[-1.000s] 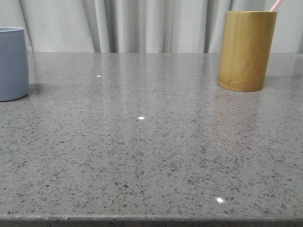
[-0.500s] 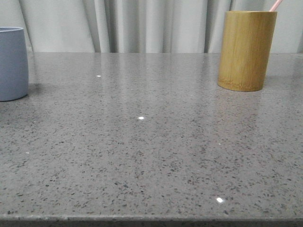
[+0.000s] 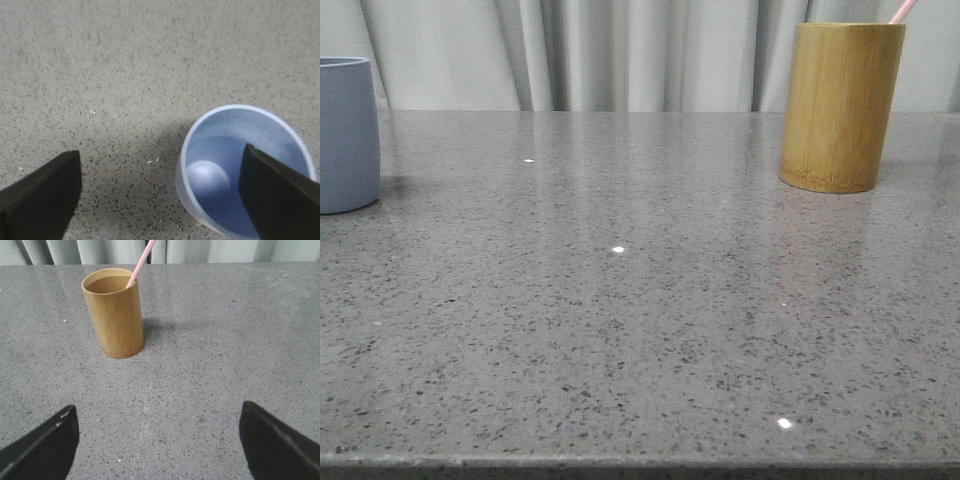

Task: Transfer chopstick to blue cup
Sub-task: 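Move the left gripper down over the light blue cup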

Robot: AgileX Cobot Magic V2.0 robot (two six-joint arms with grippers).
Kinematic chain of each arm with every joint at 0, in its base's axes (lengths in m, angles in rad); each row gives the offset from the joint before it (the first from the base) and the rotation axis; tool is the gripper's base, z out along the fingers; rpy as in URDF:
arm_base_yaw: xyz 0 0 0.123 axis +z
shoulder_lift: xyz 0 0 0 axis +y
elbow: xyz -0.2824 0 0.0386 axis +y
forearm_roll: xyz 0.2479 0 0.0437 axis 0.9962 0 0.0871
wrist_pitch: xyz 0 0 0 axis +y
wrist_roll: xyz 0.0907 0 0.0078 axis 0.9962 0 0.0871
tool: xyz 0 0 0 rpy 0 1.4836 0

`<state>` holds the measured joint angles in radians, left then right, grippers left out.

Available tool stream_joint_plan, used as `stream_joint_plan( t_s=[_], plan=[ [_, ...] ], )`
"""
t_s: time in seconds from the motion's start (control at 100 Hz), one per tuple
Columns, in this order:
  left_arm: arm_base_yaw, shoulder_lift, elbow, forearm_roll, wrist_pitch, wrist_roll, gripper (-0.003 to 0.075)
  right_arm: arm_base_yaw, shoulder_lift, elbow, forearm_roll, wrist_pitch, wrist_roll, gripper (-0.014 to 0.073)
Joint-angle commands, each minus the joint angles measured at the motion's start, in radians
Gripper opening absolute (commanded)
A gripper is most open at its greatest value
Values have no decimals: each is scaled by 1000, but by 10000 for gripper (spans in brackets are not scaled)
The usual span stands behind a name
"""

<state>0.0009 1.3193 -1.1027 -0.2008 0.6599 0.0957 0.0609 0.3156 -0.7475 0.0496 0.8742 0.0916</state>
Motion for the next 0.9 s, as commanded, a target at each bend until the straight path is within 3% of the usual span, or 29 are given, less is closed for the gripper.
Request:
stream_joint_plan(
  t_s=[0.0, 0.31, 0.43, 0.7, 0.89],
  plan=[
    [3, 3, -35, -23, -72, -1, 617, -5, 21, -31, 3, -80, -2, 645],
    [-43, 78, -35, -30, -99, -1, 588, -5, 21, -31, 3, -80, -2, 645],
    [-48, 90, -35, -39, -108, -1, 464, -5, 21, -31, 3, -80, -2, 645],
    [-48, 86, -35, -46, -111, -1, -19, -5, 21, -31, 3, -63, -2, 645],
    [-79, 83, -81, -96, -46, 9, -19, -5, 21, -31, 3, -61, -2, 645]
  ],
)
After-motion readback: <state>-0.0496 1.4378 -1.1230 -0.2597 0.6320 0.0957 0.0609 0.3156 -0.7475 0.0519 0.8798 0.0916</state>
